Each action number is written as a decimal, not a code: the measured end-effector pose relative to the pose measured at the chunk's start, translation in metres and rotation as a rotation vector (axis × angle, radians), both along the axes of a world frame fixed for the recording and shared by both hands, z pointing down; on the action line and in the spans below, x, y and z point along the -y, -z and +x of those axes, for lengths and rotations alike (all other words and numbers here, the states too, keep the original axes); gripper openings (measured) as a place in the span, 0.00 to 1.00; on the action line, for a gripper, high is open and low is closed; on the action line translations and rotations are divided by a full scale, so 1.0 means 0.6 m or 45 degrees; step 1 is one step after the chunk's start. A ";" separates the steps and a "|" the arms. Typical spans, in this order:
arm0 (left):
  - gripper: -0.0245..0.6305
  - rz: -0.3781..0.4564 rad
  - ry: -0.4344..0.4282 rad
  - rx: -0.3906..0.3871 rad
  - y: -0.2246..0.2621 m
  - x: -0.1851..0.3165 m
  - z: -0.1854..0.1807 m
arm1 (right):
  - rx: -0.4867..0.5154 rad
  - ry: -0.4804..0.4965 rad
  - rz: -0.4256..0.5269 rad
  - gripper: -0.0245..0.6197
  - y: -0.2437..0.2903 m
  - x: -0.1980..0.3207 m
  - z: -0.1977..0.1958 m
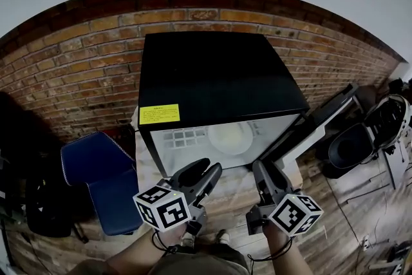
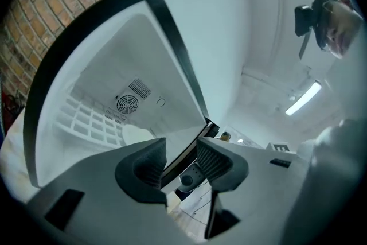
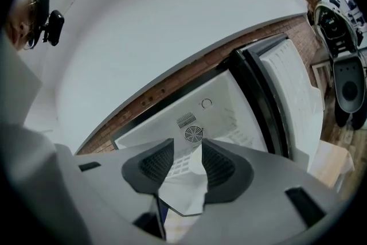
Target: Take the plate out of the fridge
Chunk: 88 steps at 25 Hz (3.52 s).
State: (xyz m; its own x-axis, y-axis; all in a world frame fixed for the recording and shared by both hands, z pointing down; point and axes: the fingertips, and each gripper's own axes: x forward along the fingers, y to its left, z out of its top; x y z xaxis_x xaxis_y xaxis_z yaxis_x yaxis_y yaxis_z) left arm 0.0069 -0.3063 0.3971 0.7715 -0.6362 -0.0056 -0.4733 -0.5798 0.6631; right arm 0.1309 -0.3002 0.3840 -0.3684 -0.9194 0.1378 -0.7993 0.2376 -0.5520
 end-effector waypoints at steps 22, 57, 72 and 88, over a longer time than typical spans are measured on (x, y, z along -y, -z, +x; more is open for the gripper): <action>0.31 -0.445 0.233 -0.320 -0.125 0.101 0.045 | 0.314 0.218 -0.368 0.29 -0.171 0.135 0.039; 0.08 -0.724 0.328 -0.628 -0.184 0.122 0.064 | 0.781 0.238 -0.573 0.10 -0.211 0.154 0.021; 0.08 -0.638 0.332 -0.659 -0.105 0.066 0.043 | 0.783 0.331 -0.520 0.10 -0.132 0.102 0.001; 0.08 -0.562 0.510 -0.708 -0.044 -0.053 -0.061 | 0.763 0.590 -0.554 0.10 -0.074 0.012 -0.112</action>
